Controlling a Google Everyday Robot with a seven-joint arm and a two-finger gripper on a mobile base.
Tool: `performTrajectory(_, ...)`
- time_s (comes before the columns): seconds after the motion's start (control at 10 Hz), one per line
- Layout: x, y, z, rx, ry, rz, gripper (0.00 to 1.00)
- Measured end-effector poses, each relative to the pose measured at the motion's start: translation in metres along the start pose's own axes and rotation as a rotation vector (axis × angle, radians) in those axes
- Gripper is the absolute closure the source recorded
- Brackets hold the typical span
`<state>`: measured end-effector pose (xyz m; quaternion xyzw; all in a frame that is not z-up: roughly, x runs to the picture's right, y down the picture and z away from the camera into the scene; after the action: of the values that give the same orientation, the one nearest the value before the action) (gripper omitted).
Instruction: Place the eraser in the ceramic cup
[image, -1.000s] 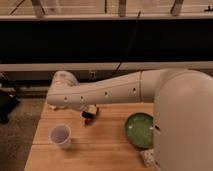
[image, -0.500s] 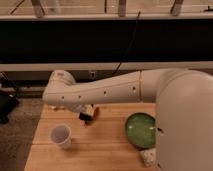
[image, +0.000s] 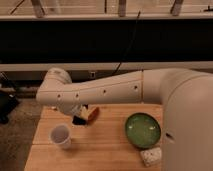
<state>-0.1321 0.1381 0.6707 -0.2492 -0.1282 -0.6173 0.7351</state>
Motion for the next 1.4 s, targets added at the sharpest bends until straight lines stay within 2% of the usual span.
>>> performTrajectory(0.2, -0.016, -0.016, -0.006, 0.028, -0.012, -0.044, 0.96)
performTrajectory(0.8, -0.042, -0.067, 0.0, 0.049, -0.062, -0.143, 0.96)
performTrajectory(1.4, -0.05, -0.07, 0.013, 0.074, -0.113, -0.153, 0.96)
